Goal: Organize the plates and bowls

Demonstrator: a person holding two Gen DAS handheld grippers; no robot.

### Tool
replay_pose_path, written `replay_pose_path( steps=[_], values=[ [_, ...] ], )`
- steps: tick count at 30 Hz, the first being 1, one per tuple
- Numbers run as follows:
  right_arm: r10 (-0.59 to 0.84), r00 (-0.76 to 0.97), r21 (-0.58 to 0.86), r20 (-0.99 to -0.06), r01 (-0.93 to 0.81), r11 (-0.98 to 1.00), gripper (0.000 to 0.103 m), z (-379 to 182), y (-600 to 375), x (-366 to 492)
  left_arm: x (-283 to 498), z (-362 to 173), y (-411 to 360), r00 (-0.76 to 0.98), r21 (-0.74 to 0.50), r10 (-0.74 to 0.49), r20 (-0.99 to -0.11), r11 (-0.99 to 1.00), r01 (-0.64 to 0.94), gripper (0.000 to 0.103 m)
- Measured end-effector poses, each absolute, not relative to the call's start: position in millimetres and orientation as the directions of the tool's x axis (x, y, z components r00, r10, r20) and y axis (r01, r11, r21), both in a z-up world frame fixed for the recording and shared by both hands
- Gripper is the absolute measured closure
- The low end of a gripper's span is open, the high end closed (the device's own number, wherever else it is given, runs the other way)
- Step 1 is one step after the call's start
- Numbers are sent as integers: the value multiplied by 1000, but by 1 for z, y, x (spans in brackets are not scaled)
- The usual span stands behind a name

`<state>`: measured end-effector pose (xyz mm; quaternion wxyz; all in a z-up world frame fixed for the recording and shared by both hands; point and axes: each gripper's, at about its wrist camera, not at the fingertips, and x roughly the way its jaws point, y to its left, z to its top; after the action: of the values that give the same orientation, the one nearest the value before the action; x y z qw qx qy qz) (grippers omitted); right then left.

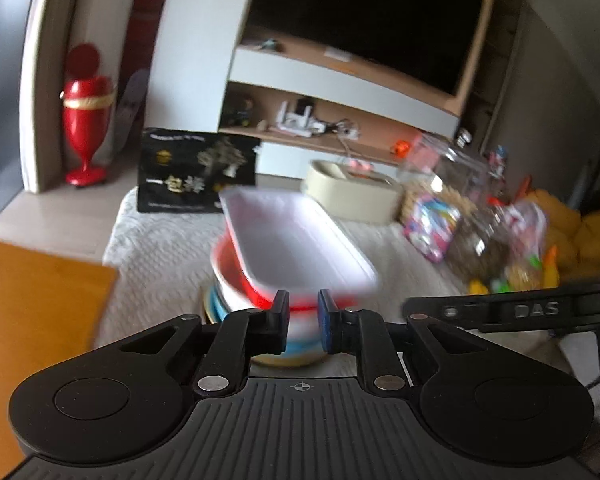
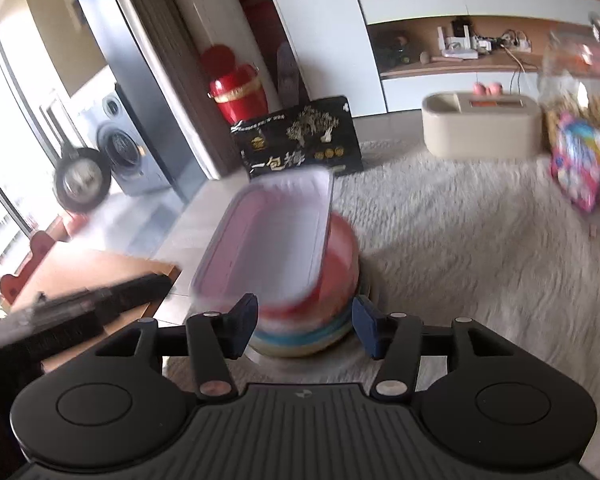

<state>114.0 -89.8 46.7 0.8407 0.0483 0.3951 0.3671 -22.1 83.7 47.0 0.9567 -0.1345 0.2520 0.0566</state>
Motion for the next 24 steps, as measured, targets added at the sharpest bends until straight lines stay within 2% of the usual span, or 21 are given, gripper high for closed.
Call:
replay_pose_path(
  steps=[6, 8, 14, 24],
  values=[
    [574, 546, 274, -610, -535, 800, 50, 1, -104, 58, -44, 2, 40, 815, -251, -7, -579, 953, -170, 86],
    [562, 529, 256, -636, -542, 800, 51, -8, -105, 53, -41, -1, 33, 794, -235, -31, -607, 961, -142, 91],
    [528, 551, 203, -647, -543, 815, 50, -13, -107, 49, -50, 4, 23, 815, -135, 54, -577, 978, -160, 91],
    [529, 525, 212, -667, -547, 810, 50, -18, -109, 45, -49, 0, 23, 789, -143, 53, -613, 974, -177, 91]
  ],
)
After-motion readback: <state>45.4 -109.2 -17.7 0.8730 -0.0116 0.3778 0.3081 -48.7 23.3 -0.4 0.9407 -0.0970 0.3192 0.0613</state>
